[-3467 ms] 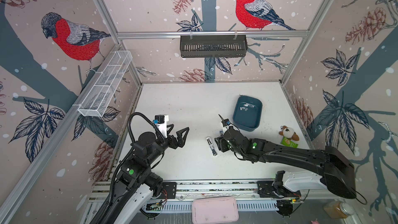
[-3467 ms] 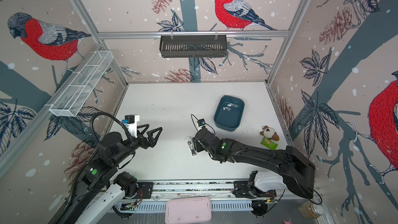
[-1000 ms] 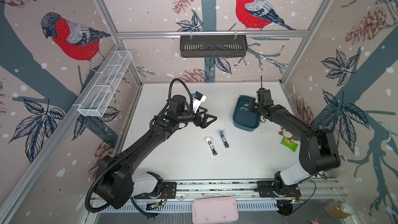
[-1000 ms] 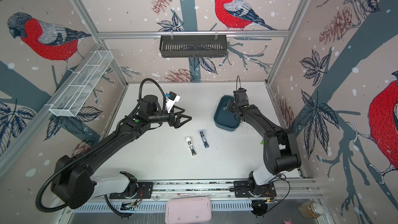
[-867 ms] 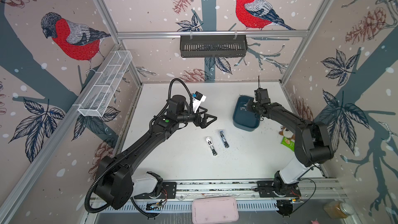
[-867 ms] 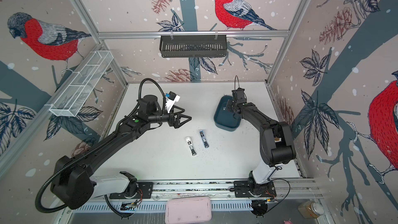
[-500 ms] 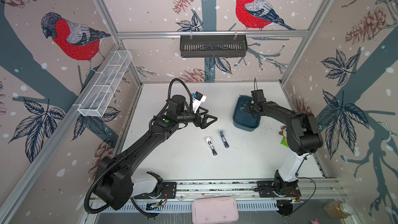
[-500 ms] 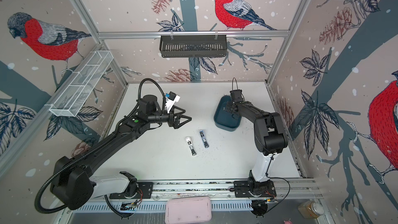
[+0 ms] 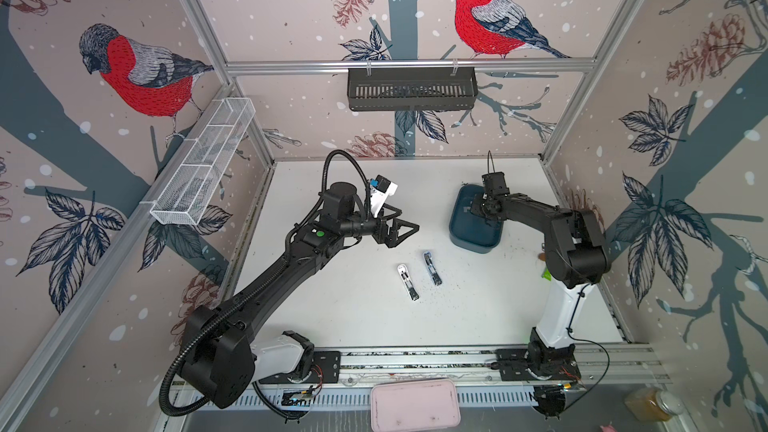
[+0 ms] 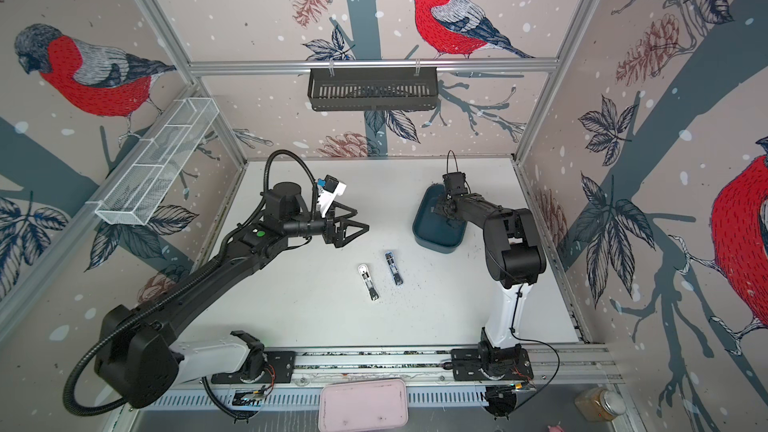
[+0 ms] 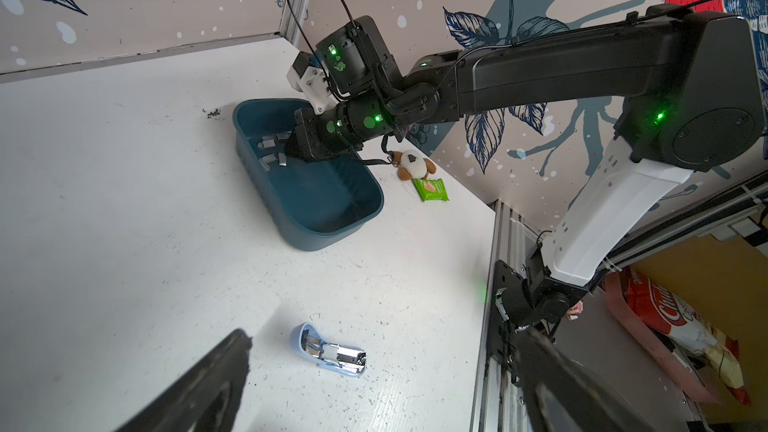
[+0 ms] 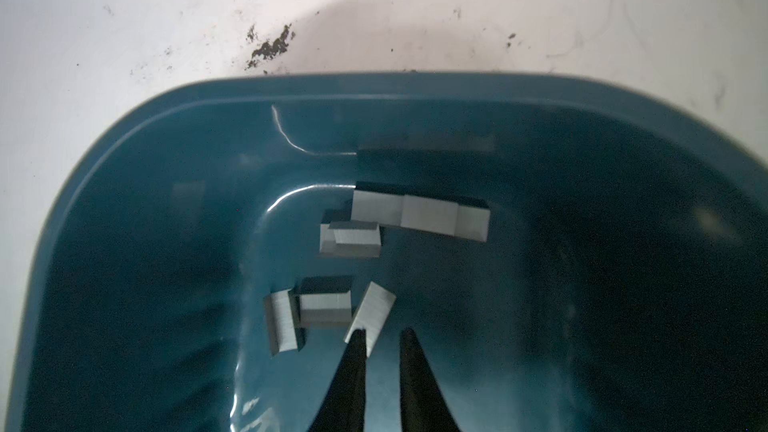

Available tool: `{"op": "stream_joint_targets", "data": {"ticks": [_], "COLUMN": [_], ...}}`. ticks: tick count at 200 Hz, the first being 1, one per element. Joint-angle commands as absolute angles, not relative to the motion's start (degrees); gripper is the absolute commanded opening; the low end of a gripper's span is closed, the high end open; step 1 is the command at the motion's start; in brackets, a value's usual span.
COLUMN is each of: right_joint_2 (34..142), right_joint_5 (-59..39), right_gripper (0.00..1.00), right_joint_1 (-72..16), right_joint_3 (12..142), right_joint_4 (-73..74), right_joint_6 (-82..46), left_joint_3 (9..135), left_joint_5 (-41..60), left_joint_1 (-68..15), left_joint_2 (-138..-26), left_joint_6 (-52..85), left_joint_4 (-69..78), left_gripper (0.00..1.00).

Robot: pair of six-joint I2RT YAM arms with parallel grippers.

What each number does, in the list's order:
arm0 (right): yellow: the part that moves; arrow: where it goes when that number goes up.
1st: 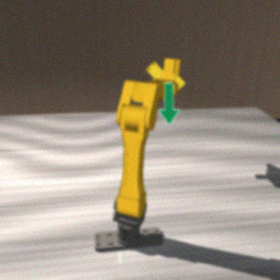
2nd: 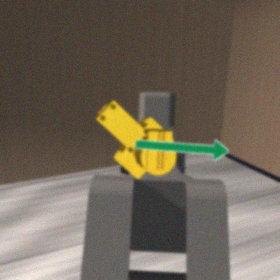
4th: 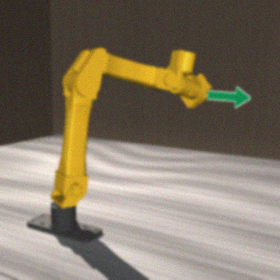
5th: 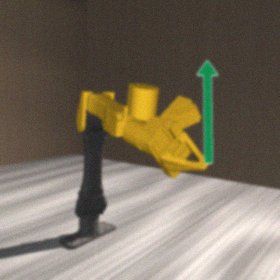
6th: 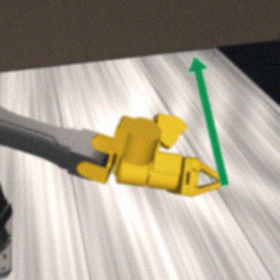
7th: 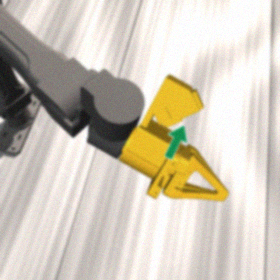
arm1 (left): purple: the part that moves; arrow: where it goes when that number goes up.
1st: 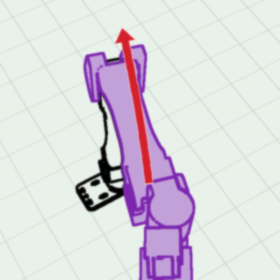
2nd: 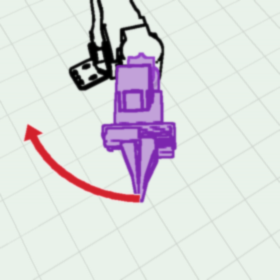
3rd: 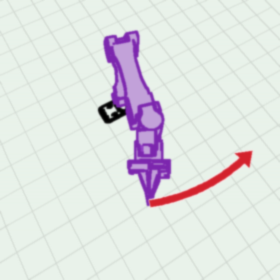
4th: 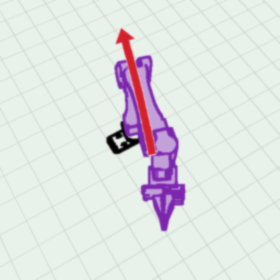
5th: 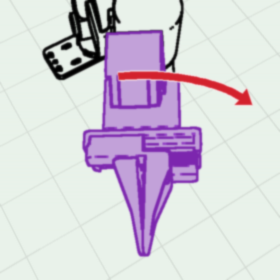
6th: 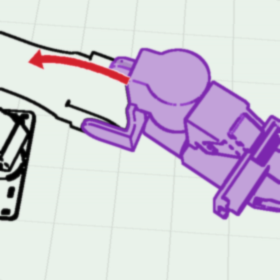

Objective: Load the staples into the stapler
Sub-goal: 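Lower the right gripper into the teal bin and grasp a staple strip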

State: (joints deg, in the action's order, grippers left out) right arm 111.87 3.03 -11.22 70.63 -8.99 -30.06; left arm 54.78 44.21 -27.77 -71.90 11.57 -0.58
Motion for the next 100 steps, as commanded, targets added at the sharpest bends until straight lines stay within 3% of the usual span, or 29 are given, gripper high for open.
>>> {"op": "stream_joint_targets", "data": {"ticks": [1, 100], "right_joint_2": [112.43, 115.12], "right_joint_5": [2.65, 2.96], "right_gripper": [0.18, 0.18], "right_joint_1": [-11.16, -11.47], "right_joint_3": [71.32, 72.42], "right_joint_4": [-8.16, -8.34], "right_joint_6": [-30.63, -30.42], "left_joint_3": [55.38, 55.58], "left_joint_5": [43.77, 43.28], "left_joint_1": [-27.75, -27.70], "left_joint_2": [-71.54, -71.19], "left_joint_6": [10.38, 9.84], "left_joint_4": [-0.30, -0.89], "left_gripper": [0.99, 0.99]}}
